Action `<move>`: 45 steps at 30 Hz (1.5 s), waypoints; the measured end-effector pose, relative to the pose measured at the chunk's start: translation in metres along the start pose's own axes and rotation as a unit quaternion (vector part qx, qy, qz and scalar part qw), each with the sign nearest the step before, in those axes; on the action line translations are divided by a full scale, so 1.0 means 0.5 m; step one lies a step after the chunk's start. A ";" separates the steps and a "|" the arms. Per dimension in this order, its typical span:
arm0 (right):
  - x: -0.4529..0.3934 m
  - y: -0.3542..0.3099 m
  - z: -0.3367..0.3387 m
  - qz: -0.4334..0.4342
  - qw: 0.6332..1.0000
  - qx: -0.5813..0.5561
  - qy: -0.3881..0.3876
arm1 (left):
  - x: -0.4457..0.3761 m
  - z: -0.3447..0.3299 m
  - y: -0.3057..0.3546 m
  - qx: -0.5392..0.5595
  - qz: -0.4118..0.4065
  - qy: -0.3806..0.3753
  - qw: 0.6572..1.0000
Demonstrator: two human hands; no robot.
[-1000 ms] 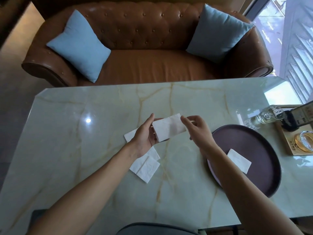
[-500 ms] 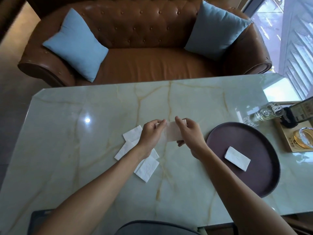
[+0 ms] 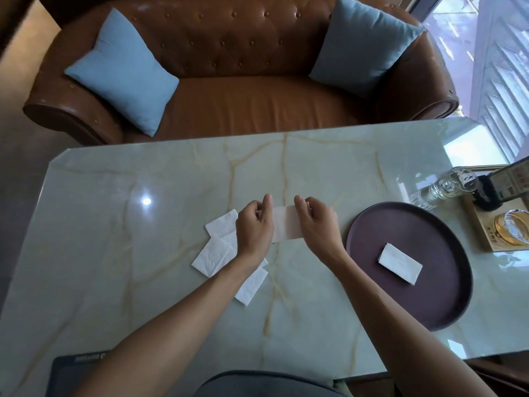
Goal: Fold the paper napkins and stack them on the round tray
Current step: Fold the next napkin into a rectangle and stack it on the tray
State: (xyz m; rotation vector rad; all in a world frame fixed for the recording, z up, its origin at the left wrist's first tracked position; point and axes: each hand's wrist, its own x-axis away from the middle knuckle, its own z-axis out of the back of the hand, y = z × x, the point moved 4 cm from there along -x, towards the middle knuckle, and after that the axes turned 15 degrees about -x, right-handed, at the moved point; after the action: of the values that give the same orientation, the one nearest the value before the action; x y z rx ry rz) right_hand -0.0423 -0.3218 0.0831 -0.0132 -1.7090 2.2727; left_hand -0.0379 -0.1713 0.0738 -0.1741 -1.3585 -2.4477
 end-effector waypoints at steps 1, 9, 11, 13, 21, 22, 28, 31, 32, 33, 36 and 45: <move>-0.001 0.001 0.001 0.002 1.000 0.006 0.002 | -0.002 0.001 -0.002 -0.003 -0.005 0.007 1.000; -0.004 0.000 0.009 -0.008 0.999 0.002 0.032 | -0.001 0.014 0.006 -0.031 -0.077 0.062 0.995; -0.013 0.013 0.032 -0.025 0.997 -0.009 0.078 | -0.008 0.024 0.001 -0.032 -0.072 0.077 0.994; -0.026 0.036 0.073 -0.061 0.989 -0.024 0.136 | -0.021 0.034 -0.012 -0.029 -0.054 0.084 0.995; 0.013 0.102 0.098 -0.249 0.928 -0.262 -0.087 | -0.034 -0.021 0.015 -0.018 -0.069 -0.008 0.997; 0.023 0.110 0.097 -0.260 0.916 -0.283 -0.115 | -0.030 -0.037 0.025 -0.021 -0.075 -0.026 0.997; 0.051 0.163 0.175 -0.232 0.901 -0.366 -0.029 | -0.010 -0.156 0.071 -0.037 -0.081 -0.120 0.989; 0.057 0.191 0.244 -0.223 0.900 -0.372 0.032 | 0.006 -0.234 0.082 -0.017 -0.030 -0.198 0.980; 0.058 0.201 0.270 -0.220 0.904 -0.363 0.052 | 0.012 -0.262 0.085 -0.005 -0.016 -0.227 0.974; 0.058 0.214 0.296 -0.219 0.908 -0.350 0.071 | 0.019 -0.289 0.087 0.003 -0.008 -0.254 0.967; 0.056 0.265 0.371 -0.214 0.918 -0.314 0.110 | 0.039 -0.370 0.091 0.002 0.008 -0.319 0.948; 0.062 0.426 0.508 -0.276 0.906 -0.257 0.191 | 0.068 -0.593 0.063 -0.139 -0.046 -0.316 0.937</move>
State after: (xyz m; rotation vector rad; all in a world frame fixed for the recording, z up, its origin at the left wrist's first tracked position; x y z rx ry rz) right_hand -0.1674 -0.6057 -0.0376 -0.0707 -1.7548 1.2815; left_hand -0.0426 -0.4440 -0.0512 -1.0681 -1.2393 -2.7792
